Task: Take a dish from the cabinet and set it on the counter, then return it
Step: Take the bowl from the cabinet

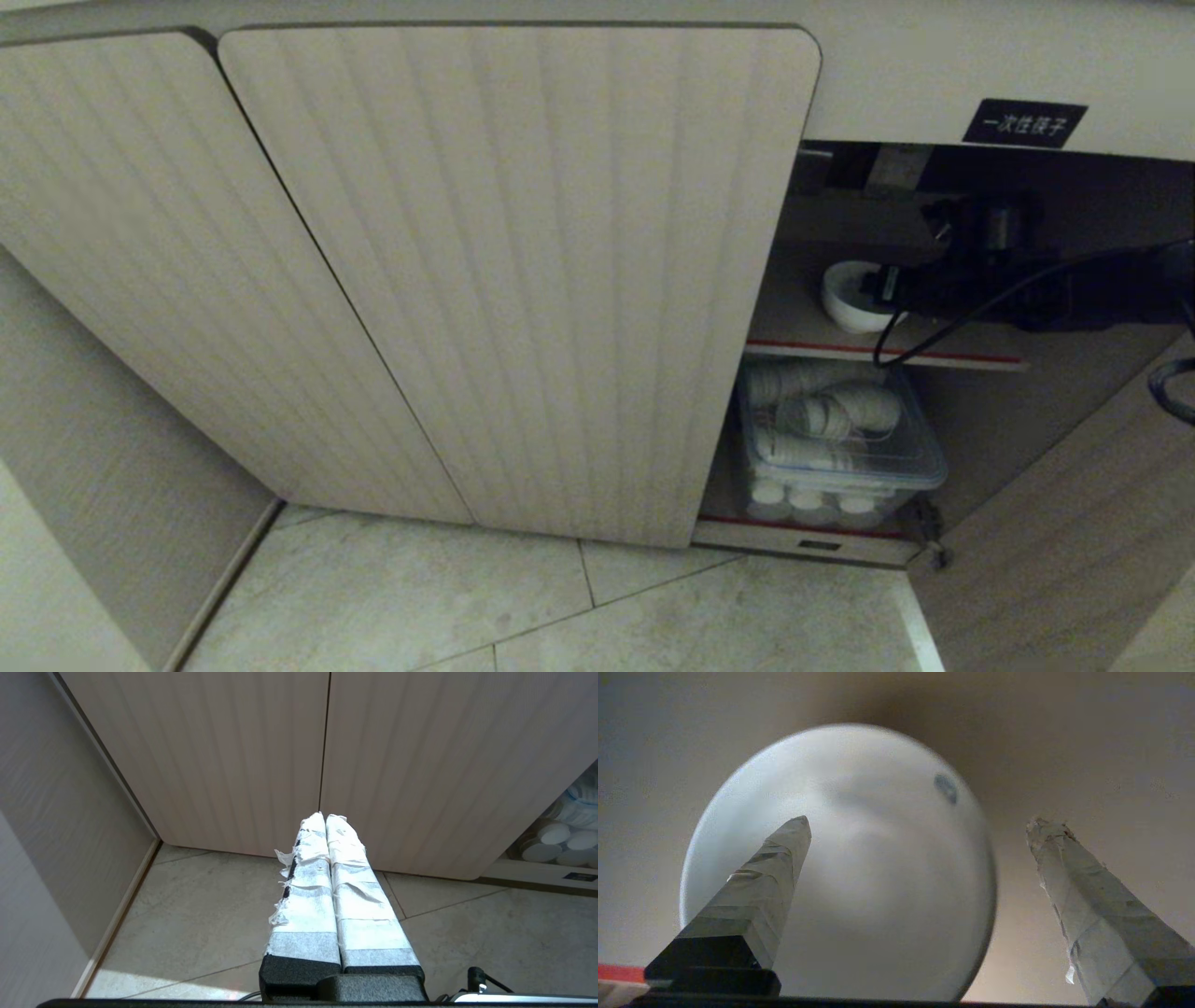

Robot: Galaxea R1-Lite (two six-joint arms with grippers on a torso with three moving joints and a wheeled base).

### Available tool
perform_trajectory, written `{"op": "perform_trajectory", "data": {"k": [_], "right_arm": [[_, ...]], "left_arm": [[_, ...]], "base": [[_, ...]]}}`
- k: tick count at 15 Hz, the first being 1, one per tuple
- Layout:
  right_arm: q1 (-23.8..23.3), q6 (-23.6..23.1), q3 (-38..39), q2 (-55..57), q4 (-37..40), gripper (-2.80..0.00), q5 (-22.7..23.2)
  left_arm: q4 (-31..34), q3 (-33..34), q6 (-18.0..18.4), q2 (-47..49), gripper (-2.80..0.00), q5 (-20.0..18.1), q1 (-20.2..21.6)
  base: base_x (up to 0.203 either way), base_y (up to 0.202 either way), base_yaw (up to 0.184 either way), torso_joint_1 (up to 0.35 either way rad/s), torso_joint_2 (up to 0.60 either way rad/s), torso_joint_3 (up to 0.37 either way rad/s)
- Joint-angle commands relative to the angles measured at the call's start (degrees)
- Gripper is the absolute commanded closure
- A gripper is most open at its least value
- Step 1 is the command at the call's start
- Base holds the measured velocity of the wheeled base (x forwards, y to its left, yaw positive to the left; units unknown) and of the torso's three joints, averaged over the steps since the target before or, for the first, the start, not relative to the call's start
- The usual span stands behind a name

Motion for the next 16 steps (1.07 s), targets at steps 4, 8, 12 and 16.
{"op": "perform_trajectory", "data": {"k": [4,8,12,16], "right_arm": [[-0.40,-0.09,-5.68,1.66,3.75,-2.80,-0.07],[-0.44,-0.13,-7.23,2.23,5.60,-2.80,-0.16],[-0.66,-0.22,-9.43,2.97,8.43,-2.80,-0.11],[-0.93,-0.22,-10.96,3.06,10.61,-2.80,-0.07]], "left_arm": [[-0.02,0.00,-0.04,-0.02,0.00,-0.04,0.01],[-0.02,0.00,-0.04,-0.02,0.00,0.02,0.01],[-0.02,-0.04,-0.04,-0.02,0.00,0.02,0.01],[-0.02,0.00,-0.04,-0.02,0.00,0.02,0.01]], "base": [[0.000,0.000,0.000,0.000,0.00,0.000],[0.000,0.000,0.000,0.000,0.00,0.000],[0.000,0.000,0.000,0.000,0.00,0.000],[0.000,0.000,0.000,0.000,0.00,0.000]]}}
